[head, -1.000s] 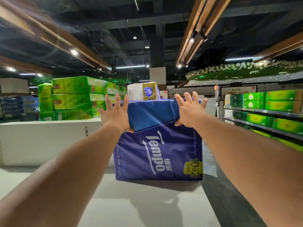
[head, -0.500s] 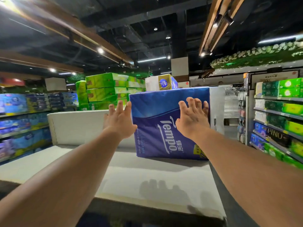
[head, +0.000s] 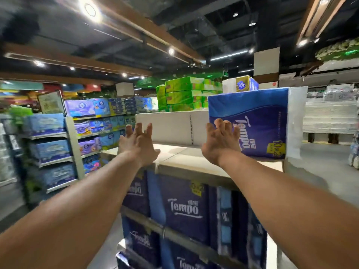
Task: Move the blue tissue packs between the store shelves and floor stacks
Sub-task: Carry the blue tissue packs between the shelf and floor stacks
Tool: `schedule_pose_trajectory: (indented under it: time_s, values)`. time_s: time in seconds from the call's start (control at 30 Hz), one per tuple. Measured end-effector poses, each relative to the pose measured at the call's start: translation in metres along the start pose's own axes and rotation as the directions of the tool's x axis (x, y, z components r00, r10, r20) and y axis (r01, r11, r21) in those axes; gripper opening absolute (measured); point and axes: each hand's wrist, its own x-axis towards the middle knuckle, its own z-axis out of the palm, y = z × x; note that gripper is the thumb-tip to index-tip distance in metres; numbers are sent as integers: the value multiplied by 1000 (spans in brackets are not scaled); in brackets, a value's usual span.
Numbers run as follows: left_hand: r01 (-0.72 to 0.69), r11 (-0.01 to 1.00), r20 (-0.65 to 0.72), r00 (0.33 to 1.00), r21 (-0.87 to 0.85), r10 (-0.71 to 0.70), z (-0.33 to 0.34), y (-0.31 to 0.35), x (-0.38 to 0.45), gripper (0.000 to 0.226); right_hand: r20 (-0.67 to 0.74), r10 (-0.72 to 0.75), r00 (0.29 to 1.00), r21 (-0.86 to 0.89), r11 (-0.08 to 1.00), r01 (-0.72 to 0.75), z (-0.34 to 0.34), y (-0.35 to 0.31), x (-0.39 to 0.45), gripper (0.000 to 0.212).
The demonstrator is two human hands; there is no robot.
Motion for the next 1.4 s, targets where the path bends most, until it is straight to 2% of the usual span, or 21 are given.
schedule_pose_trajectory:
  time_s: [0.1,0.2,0.3,0.47,0.6,0.73,0.9,1.07,1.23,1.4]
  values:
    - [98,995,55,994,0,-97,-20,-36,-49,92,39,-57,998,50,997,55,-17,-34,-29,52]
    - [188,982,39,981,24,-189,-42,-74,-98,90,66,-150,986,133,981,140,-27,-77,-55,57]
    - [289,955,23,956,64,-291,-67,-114,-154,91,63,-266,962,230,942,245,-34,-126,-86,54]
    - [469,853,4,876,227,-483,-111,-171,-260,87,59,-456,888,401,826,397,-51,-198,-149,64]
    - [602,735,-33,780,312,-625,-143,-188,-345,88,79,-585,807,555,698,451,-67,-238,-206,56]
    - [630,659,-23,729,411,-684,-162,-187,-417,87,91,-687,721,590,621,517,-83,-269,-257,57]
    - [738,521,-57,598,428,-800,-191,-196,-499,85,69,-809,584,672,470,572,-111,-303,-332,59]
    - [774,441,-45,514,454,-857,-196,-211,-547,87,31,-836,547,693,413,591,-127,-326,-370,59]
    - [754,481,27,526,447,-850,-182,-227,-569,86,57,-837,545,695,425,580,-123,-346,-388,57]
    - [707,518,111,537,483,-836,-159,-249,-578,92,155,-823,546,689,486,538,-102,-361,-401,53]
